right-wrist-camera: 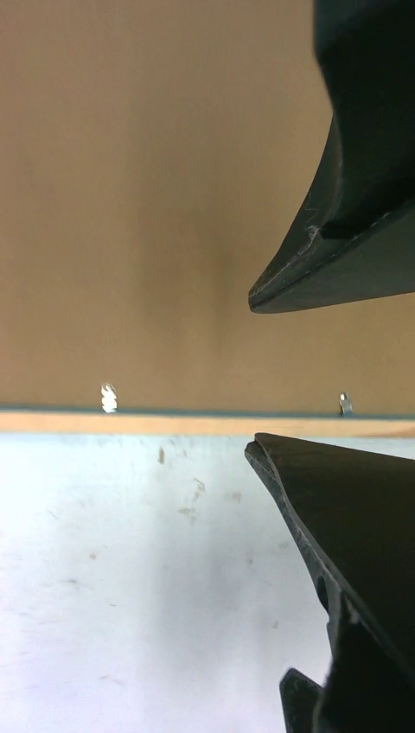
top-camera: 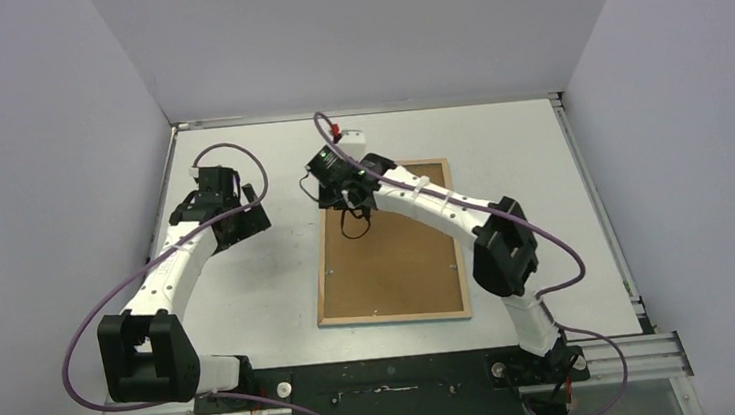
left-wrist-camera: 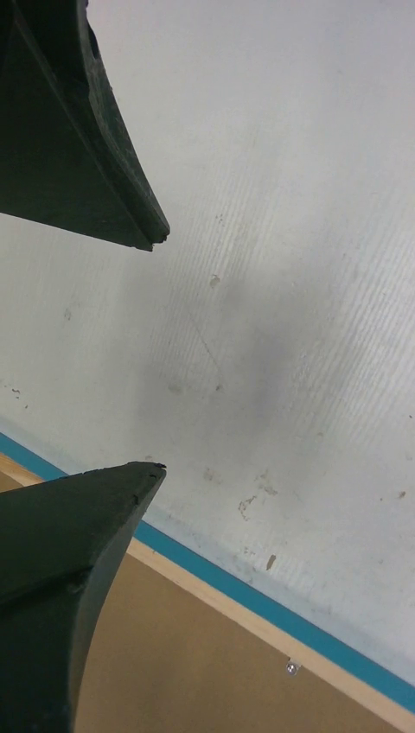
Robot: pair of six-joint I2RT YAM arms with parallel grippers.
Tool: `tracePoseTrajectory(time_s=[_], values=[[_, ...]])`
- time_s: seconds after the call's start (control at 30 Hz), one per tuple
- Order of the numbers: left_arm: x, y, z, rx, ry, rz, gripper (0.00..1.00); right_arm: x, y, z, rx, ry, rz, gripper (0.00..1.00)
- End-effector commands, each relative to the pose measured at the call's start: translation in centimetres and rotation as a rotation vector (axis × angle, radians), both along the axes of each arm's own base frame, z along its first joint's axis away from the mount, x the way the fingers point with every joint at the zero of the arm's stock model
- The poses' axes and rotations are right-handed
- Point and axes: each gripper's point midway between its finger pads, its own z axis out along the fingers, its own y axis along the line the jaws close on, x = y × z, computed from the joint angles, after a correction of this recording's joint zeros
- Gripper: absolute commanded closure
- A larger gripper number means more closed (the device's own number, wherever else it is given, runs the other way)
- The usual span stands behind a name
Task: Put the photo into the frame
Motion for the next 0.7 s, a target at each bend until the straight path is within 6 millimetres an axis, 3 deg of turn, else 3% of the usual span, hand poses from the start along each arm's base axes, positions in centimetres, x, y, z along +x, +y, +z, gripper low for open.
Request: tracePoseTrajectory(time_s=[0.0,0.13,0.27,0.4,0.67], values=[[-1.4,0.5,-1.1,-0.039,0.019,0.139,0.07,-2.4,3.4,-1.9,-0.038,0.056,0.0,0.46],[-2.4,-0.5,-2.8,-0.125,0.06,0.16,0.07,-3.8,6.5,-4.1,-0.033,0.103,0.059,0.44],[-3.5,-2.7,-5.0,-0.262,0.097,0.154,0.1,-3.4,8.3,-4.4,-0.045,0.1,0.125,0.44],[-4.4,-4.0,-6.0,-0.361,0.12,0.155,0.12,-3.5,8.5,-6.3,-0.081,0.131,0.126,0.46],[-4.4,-4.6,-6.7,-0.446,0.119,0.173,0.18,-3.9,8.7,-9.4,-0.114,0.182,0.144,0.49]])
